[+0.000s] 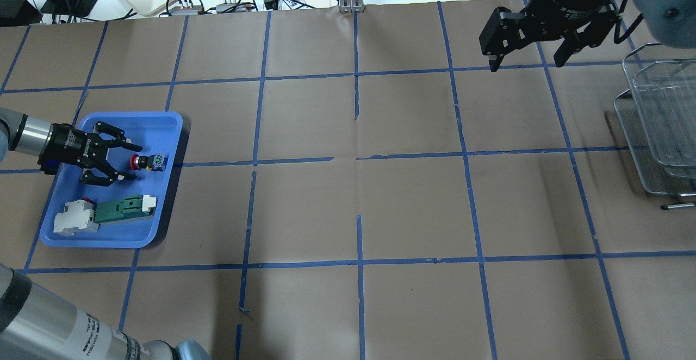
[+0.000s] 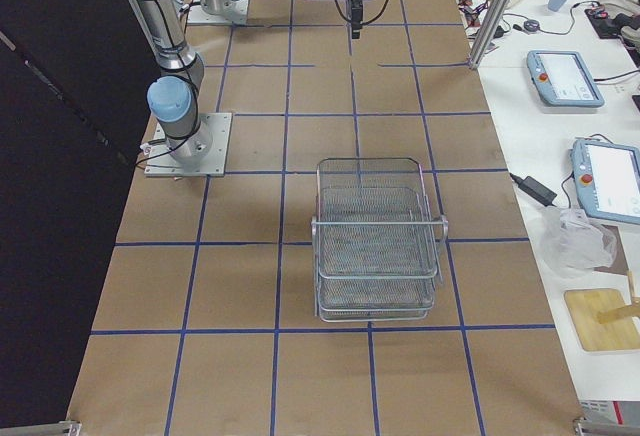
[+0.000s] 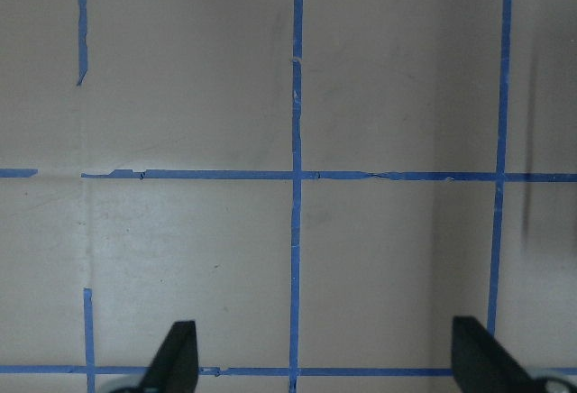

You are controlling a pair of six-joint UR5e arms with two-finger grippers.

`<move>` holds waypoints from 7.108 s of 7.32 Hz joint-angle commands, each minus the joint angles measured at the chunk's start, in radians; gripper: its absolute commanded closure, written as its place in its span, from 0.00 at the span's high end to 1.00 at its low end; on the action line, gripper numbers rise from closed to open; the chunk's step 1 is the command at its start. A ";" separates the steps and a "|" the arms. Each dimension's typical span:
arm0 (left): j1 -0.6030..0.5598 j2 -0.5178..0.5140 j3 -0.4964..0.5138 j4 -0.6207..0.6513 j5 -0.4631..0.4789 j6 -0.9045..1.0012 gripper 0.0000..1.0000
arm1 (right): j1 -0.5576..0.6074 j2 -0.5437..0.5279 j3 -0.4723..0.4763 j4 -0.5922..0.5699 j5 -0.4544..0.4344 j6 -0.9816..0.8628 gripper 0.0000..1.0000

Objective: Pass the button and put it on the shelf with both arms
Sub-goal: 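Close the left gripper on the red button's base and lift it, then carry the red button toward the table center while the right gripper descends, then close the right gripper around the red button's body beside the left gripper, then open the left gripper and pull it away from the button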

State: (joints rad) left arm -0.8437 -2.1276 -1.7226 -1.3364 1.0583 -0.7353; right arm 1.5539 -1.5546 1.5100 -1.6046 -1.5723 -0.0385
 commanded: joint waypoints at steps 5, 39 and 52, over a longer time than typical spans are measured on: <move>-0.024 0.069 0.020 -0.074 0.006 -0.003 0.00 | 0.000 0.001 0.001 0.000 0.003 0.000 1.00; -0.957 0.350 -0.037 0.227 -0.359 -0.975 0.00 | 0.169 -0.022 0.223 -0.126 0.135 -1.233 1.00; -0.957 0.368 -0.020 0.252 -0.348 -1.038 0.92 | 0.170 -0.024 0.206 -0.126 0.147 -1.265 0.00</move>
State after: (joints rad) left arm -1.8021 -1.7624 -1.7469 -1.0867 0.7083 -1.7672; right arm 1.7245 -1.5800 1.7177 -1.7316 -1.4252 -1.3034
